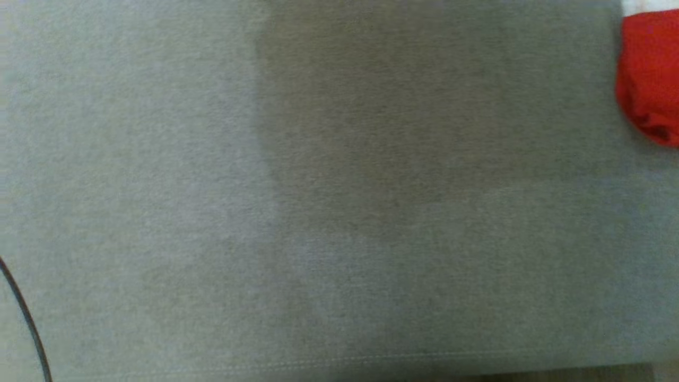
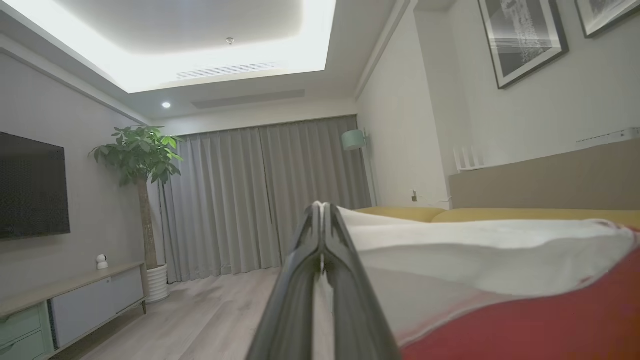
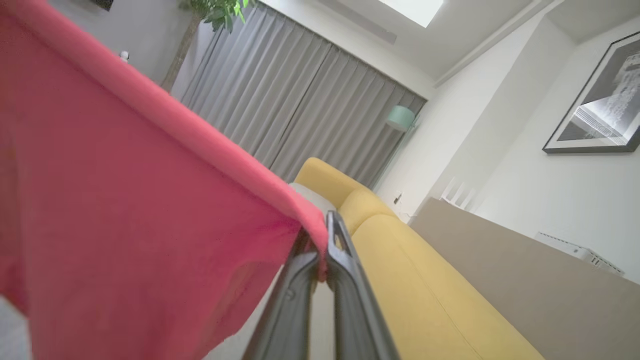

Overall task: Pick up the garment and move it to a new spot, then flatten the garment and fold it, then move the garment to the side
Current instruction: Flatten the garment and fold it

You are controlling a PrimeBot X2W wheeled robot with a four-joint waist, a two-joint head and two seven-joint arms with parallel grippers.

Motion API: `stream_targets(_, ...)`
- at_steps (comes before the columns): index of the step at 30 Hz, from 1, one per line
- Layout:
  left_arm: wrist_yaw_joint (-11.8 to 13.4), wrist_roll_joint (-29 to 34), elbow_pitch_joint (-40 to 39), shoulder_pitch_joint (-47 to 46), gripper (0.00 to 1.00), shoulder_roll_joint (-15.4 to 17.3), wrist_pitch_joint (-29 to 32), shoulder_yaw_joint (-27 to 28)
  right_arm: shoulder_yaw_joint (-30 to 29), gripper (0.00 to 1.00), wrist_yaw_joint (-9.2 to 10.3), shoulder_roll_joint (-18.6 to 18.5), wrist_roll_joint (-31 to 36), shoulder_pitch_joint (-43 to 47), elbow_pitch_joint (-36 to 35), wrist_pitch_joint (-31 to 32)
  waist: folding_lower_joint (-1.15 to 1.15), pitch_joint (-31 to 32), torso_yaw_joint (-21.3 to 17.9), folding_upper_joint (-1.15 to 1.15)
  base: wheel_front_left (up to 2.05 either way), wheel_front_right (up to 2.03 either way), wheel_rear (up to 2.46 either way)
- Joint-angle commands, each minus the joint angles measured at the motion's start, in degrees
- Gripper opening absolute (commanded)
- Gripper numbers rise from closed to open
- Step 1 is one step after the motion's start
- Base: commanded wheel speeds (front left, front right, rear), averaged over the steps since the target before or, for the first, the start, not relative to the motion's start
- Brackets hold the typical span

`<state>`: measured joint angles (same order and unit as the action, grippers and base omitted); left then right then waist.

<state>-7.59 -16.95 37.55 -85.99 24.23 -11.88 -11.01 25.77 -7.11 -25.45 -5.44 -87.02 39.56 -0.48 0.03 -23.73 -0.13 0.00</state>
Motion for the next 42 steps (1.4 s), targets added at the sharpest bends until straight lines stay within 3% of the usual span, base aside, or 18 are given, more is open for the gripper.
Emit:
stream_targets(1, 0.1, 0.2, 1.4, -3.2, 0.0, 2.2, -1.4, 0.8, -1.2, 0.0, -0.37, 1.5, 1.4, -2.3, 2.3, -3.4, -0.03, -0.5, 1.6, 0.0, 0.0, 0.0, 0.0)
stream_targets(7, 0.1, -2.1, 7.1, -1.2, 0.0, -1.0, -3.0, -2.4, -2.8, 0.0, -0.37, 4.8, 3.7, -1.1, 13.6, -11.5, -0.03, -0.5, 3.2, 0.0, 0.0, 0.0, 0.0)
stream_targets(12, 0.1, -5.6, 4.5, 8.8, 0.0, -2.4, -3.1, -3.9, -1.5, 0.0, -0.37, 7.3, 3.0, 6.1, 20.0, -13.6, -0.03, 0.0, 4.2, 0.0, 0.0, 0.0, 0.0)
stream_targets(17, 0.1, -7.0, 2.2, 19.9, 0.0, -2.8, -3.1, -5.5, 3.2, 0.0, -0.37, 8.5, 1.5, 14.2, 22.9, -14.2, -0.03, 1.8, 5.3, 0.0, 0.0, 0.0, 0.0)
stream_targets(22, 0.1, -7.7, -1.0, 32.8, 0.0, -1.7, -3.1, -7.3, 12.8, 0.0, -0.37, 8.0, -3.7, 22.8, 23.0, -14.4, -0.03, 5.0, 5.5, 0.0, 0.0, 0.0, 0.0)
stream_targets(26, 0.1, -6.8, -4.2, 41.7, 0.0, 0.0, -3.1, -9.1, 21.3, 0.0, -0.37, 4.6, -10.1, 27.5, 20.5, -13.8, -0.03, 8.3, 5.4, 0.0, 0.0, 0.0, 0.0)
stream_targets(27, 0.1, -6.4, -5.7, 45.7, 0.0, 0.8, -3.1, -9.7, 25.4, 0.0, -0.37, 2.0, -13.4, 29.4, 18.6, -12.7, -0.03, 10.2, 5.2, 0.0, 0.0, 0.0, 0.0)
stream_targets(34, 0.1, -5.4, -10.9, 56.2, 0.0, 2.3, -3.1, -9.8, 38.3, 0.0, -0.37, -7.7, -25.5, 34.3, 8.3, -6.7, -0.03, 15.6, 4.4, 0.0, 0.0, 0.0, 0.0)
stream_targets(42, 0.1, -3.1, -15.7, 65.3, 0.0, 3.7, -3.1, -10.4, 45.1, 0.0, -0.37, -17.0, -35.6, 39.9, -2.6, -2.8, -0.03, 20.2, 4.2, 0.0, 0.0, 0.0, 0.0)
